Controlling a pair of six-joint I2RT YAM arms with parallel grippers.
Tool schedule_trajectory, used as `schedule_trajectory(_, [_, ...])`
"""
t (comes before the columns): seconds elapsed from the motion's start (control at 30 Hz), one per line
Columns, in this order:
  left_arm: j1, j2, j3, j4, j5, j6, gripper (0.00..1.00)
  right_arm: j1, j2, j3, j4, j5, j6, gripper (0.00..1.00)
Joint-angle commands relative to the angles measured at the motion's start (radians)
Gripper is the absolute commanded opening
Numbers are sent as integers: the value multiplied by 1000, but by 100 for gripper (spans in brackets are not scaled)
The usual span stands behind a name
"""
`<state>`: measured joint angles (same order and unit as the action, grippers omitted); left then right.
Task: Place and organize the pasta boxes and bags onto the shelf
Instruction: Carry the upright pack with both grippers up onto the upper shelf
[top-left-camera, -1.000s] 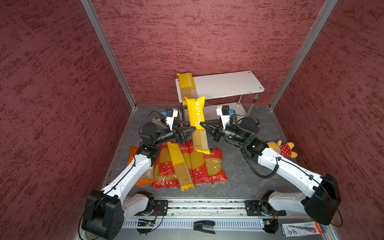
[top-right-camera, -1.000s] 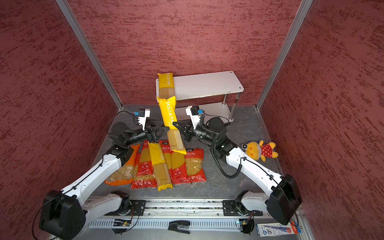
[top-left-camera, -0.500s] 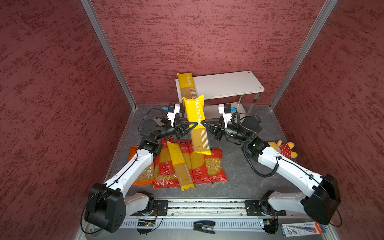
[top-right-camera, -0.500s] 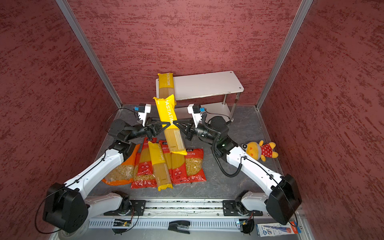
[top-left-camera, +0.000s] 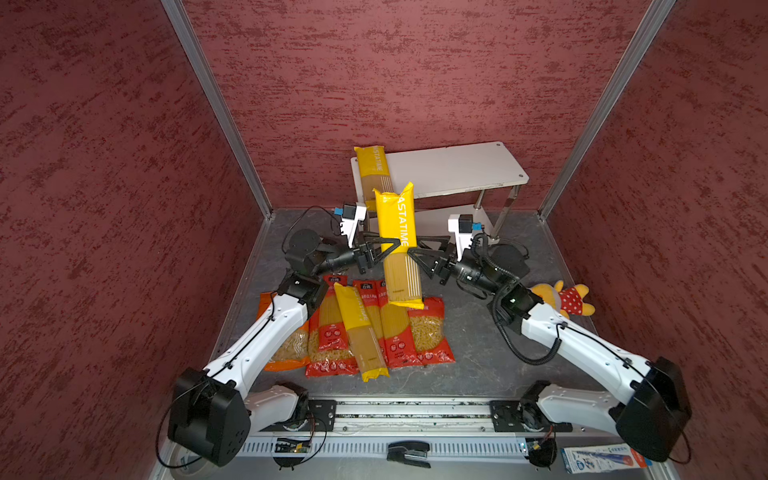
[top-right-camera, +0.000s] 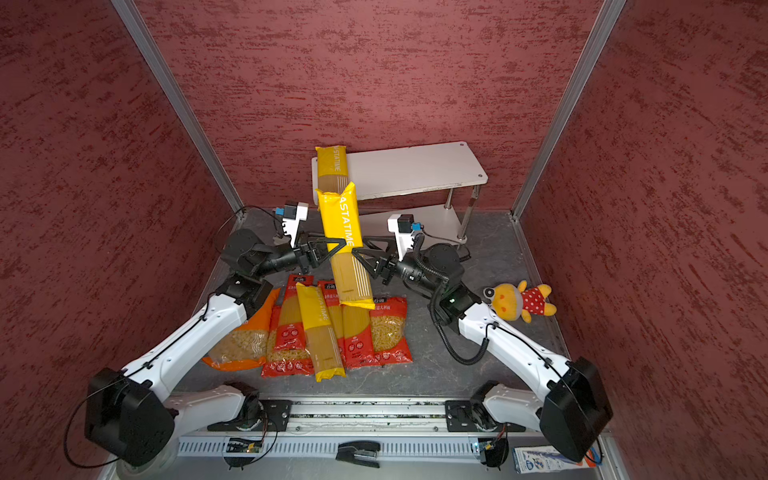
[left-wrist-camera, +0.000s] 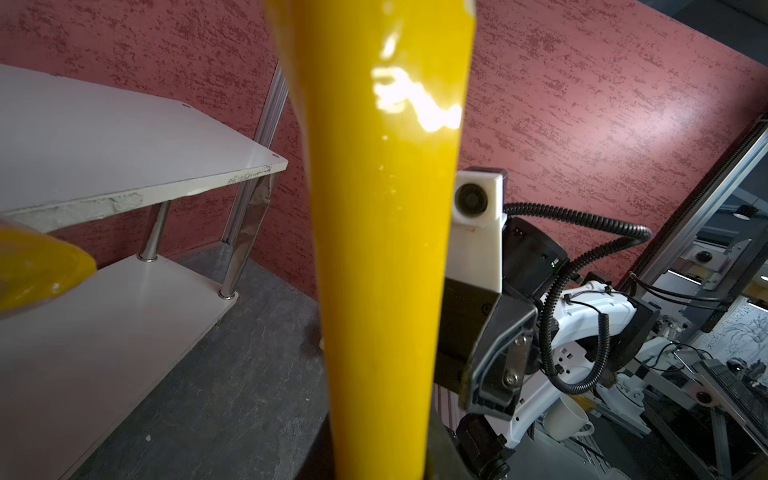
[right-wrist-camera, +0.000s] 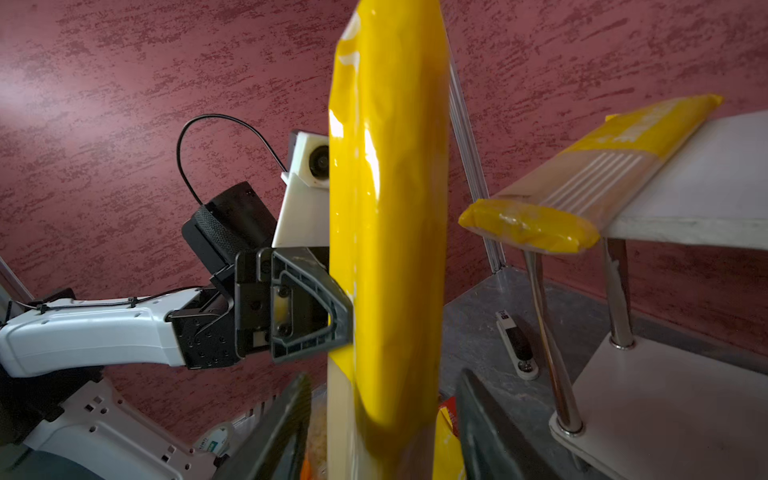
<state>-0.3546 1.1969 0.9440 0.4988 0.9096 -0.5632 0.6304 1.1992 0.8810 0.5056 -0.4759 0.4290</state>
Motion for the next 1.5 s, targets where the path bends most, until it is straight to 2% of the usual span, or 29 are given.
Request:
schedule_trajectory(0.0, [-4, -12, 86, 98, -86, -10, 0, -30, -38, -39, -22, 35, 32, 66])
schedule_trajectory(0.23, [-19, 36, 183, 115, -186, -38, 0, -44, -34, -89, -20, -99, 87, 74])
schedule_trajectory(0.43, [-47, 88, 246, 120, -211, -74, 0, -46, -11, -117, 96, -116, 154, 70])
schedule_trajectory(0.53, [-53, 104, 254, 115, -236, -85, 0, -47, 11, -118, 176, -115, 201, 62])
schedule_trajectory(0.73, [-41, 141, 283, 95, -253, -132, 0, -48, 62, -116, 299, -127, 269, 31])
schedule_trajectory(0.83, [-25, 158, 306, 83, -249, -160, 4, -52, 71, -117, 335, -130, 291, 19])
schedule_trajectory(0.97, [-13, 183, 351, 44, -224, -177, 15, -65, 74, -113, 367, -135, 320, 7])
schedule_trajectory(1.13, [5, 193, 401, -46, -230, -167, 43, -96, 71, -72, 389, -138, 375, 0])
schedule_trajectory(1.3, [60, 174, 415, -167, -277, -171, 59, -147, 72, 67, 198, -153, 372, 0])
schedule_trajectory(1.47, [126, 101, 348, -217, -317, -135, 65, -208, 116, 249, 49, -191, 427, 0])
